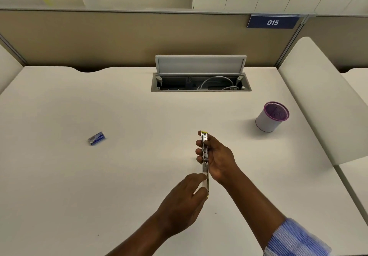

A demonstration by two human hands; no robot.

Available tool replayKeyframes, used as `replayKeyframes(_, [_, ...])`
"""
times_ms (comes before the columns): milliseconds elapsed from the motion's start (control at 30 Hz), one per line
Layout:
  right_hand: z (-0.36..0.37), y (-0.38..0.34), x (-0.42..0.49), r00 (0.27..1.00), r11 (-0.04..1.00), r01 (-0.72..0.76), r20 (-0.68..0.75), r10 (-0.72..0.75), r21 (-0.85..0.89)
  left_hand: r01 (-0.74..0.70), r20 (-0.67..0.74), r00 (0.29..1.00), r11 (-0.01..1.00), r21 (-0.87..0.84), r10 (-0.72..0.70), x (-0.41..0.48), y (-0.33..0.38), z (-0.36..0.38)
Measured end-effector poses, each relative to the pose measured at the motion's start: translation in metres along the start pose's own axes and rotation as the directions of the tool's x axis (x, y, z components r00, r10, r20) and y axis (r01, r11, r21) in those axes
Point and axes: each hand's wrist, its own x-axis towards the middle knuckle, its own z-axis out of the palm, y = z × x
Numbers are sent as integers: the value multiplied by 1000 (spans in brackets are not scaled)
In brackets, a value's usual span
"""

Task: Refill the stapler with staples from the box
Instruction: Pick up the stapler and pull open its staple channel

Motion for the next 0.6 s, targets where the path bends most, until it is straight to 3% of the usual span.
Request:
replayKeyframes(133, [3,2,-2,1000,995,-1,18,2,-97,31,-31,999,999,-36,-32,0,2,-3])
replayKeyframes(233, [5,4,-5,1000,985,-19,9,20,-173,164,-151,970,969,-184,-193,10,2,-11])
replayKeyframes(333, [7,8,-9,1000,971,-16,12,20,-238,346,-254,860,871,-348,-443,33,-7,-24])
replayKeyframes(433, [11,10,-14,1000,955,-25,10,29,-296,500,-253,724,741,-448,-641,57,-22,-34])
replayKeyframes(600, [18,13,-19,999,928,-51,-7,52,-368,614,-125,626,586,-529,-769,76,-39,-36])
